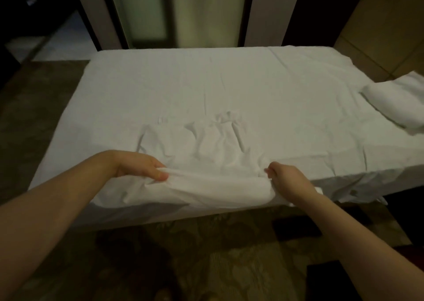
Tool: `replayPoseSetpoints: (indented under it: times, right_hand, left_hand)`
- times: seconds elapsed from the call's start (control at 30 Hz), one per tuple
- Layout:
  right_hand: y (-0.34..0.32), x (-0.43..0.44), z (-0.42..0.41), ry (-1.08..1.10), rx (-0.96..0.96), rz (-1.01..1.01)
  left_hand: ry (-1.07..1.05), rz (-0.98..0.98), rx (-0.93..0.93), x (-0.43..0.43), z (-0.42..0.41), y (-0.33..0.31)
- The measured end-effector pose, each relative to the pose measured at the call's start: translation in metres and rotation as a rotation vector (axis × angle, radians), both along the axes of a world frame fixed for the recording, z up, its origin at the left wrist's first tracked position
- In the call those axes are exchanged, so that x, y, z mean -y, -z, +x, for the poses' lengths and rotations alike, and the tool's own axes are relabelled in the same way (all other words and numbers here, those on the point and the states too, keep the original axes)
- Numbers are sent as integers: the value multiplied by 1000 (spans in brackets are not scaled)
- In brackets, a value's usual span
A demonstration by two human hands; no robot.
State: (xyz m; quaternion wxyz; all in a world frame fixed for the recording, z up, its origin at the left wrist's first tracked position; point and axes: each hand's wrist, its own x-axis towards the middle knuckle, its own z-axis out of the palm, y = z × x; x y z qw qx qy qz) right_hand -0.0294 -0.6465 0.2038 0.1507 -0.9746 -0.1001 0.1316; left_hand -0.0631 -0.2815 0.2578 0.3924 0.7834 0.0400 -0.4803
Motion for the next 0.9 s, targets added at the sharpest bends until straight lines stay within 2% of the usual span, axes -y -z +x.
replayPoseSetpoints:
  times: [0.1, 0.27, 0.4, 0.5, 0.57, 0.67, 0.73, 0.83, 0.9]
  right_hand:
    - [3, -2, 15, -35, -7, -34]
    - [0, -28, 77, 18, 233, -21]
    - [-7, -60, 155, 87, 375, -9]
    - [-3, -88, 248, 103, 443, -32]
    - [10, -109, 316, 134, 449, -62]
    - [39, -150, 397, 196, 487, -36]
    - [80, -166, 405, 162, 465, -77]
    - [155, -172, 359, -29, 306, -46]
    - [195, -171, 327, -150, 140, -93]
  left_hand:
    - [23, 35, 32, -2, 7, 3]
    - [-15, 97, 240, -19, 51, 3]
    - [-29, 225, 392, -45, 126, 7]
    - [-17, 300, 554, -66, 209, 17]
    - [-44, 412, 706, -81, 272, 39]
    - [-99, 760, 903, -96, 352, 91]
    - [-65, 863, 904, -90, 365, 136]
    - [-92, 787, 784, -57, 335, 208]
    - [-20, 768, 669, -30, 305, 246]
